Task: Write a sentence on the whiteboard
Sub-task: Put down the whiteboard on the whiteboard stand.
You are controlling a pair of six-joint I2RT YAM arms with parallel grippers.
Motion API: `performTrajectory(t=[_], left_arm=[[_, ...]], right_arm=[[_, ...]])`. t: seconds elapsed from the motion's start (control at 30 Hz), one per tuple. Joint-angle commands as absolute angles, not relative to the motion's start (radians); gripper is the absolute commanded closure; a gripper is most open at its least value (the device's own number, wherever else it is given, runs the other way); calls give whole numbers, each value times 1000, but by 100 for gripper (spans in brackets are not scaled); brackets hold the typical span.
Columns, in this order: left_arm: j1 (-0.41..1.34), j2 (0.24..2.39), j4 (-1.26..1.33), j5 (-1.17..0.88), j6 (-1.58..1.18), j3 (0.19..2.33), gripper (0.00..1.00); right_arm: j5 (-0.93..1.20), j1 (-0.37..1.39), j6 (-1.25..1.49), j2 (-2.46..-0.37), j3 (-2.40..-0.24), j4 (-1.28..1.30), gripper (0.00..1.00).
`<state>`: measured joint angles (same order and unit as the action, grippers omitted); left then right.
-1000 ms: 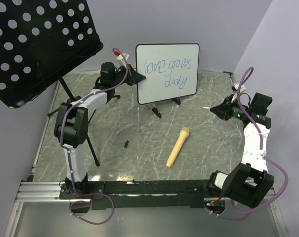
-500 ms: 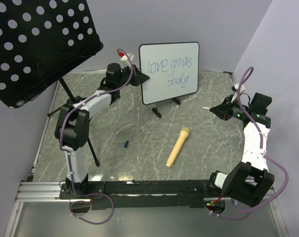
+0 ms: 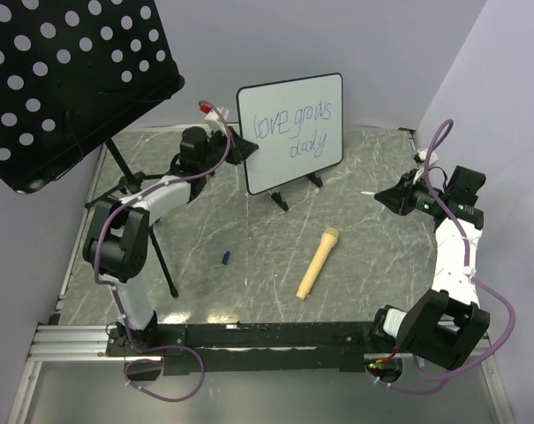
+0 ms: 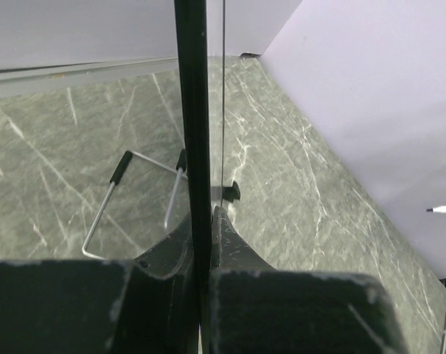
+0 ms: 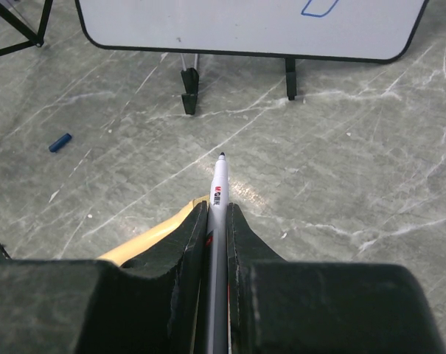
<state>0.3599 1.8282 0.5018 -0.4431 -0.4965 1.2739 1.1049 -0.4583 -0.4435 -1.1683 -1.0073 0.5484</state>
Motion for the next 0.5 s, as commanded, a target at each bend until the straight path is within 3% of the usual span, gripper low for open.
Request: performTrajectory(t=[0.0, 0.47], left_arm=[[342, 1715, 676, -399, -460, 1198, 99], [342, 1632, 926, -393, -509, 878, 99]], right_arm=[[1141, -465, -465, -1161, -1002, 545, 100], [1152, -465, -465, -1169, -1000, 545, 100]])
